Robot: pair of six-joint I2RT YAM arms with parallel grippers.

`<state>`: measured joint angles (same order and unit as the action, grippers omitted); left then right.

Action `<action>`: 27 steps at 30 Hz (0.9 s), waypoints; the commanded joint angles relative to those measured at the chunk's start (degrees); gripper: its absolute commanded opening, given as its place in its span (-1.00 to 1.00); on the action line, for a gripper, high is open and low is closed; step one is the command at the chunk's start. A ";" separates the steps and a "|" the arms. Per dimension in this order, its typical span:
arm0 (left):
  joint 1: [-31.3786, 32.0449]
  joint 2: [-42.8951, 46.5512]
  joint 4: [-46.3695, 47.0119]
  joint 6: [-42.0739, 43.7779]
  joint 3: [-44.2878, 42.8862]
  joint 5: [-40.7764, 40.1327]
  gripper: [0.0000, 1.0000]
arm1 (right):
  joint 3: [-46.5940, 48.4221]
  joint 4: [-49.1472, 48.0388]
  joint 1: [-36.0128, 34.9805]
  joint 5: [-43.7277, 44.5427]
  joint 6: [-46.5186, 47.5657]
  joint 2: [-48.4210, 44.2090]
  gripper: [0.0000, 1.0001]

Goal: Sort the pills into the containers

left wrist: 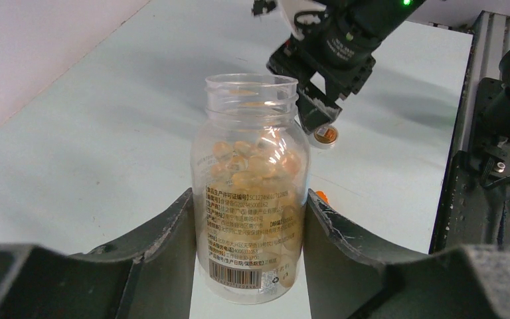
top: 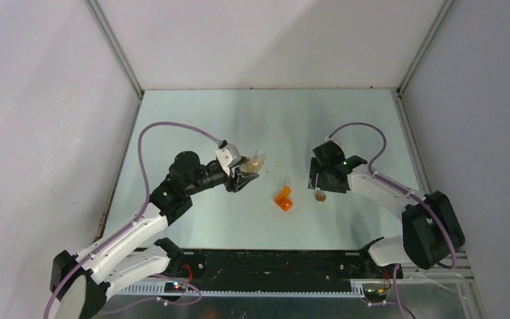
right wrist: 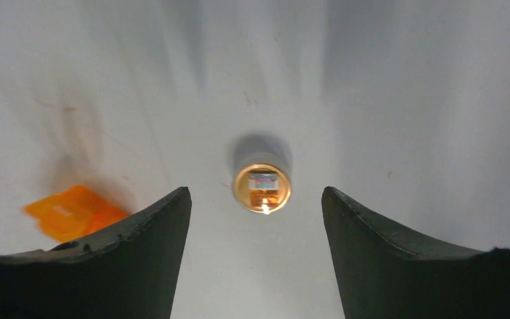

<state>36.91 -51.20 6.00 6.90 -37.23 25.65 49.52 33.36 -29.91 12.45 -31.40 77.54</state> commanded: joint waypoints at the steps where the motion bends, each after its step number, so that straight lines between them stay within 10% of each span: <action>1: -0.48 1.44 1.06 -1.46 0.28 -0.04 -0.99 | -1.11 2.64 -0.68 2.23 -2.05 3.84 0.53; 18: -0.43 1.07 0.17 -1.62 -0.23 2.19 -0.97 | -1.35 -2.93 -1.19 0.96 0.96 11.33 -0.03; 27: -0.47 -0.15 -0.77 -1.33 -1.09 3.48 -0.95 | -1.42 -4.72 0.39 -6.41 6.34 0.55 -0.25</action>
<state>36.82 -51.09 4.58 5.93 -37.23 27.44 47.88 30.65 -30.79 9.98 -28.40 86.63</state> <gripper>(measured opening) 0.546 0.472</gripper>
